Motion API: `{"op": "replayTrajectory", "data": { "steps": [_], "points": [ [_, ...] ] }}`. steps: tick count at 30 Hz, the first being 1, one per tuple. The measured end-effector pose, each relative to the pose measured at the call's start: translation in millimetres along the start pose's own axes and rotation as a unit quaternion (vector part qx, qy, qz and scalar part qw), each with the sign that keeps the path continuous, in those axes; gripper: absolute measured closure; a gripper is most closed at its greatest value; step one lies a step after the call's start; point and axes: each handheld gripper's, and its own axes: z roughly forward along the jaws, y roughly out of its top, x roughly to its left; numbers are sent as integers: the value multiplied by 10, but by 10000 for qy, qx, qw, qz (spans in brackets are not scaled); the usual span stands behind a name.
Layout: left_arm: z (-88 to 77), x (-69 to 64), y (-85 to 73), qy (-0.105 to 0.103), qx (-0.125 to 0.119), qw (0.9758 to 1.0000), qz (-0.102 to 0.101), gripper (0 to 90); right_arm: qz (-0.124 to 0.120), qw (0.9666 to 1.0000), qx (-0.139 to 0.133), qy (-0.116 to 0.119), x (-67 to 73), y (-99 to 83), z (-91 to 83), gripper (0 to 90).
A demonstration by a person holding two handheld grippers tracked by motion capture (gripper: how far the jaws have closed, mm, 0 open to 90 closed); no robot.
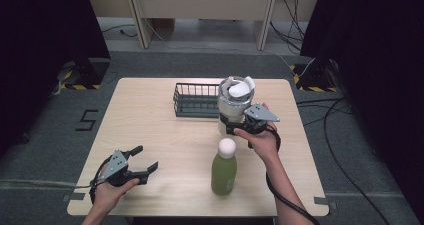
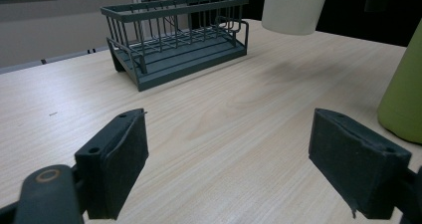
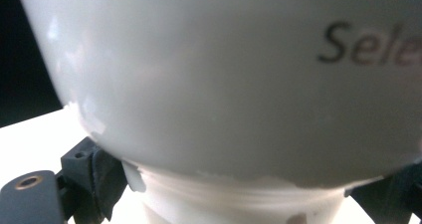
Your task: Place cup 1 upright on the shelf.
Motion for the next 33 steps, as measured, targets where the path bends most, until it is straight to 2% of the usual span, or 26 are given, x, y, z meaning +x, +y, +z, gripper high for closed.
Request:
{"op": "replayTrajectory", "data": {
  "steps": [33],
  "points": [
    [5,6,5,22,-56,10000,-10,152,20,9996,-187,-203,-27,330,281,104]
  ]
}}
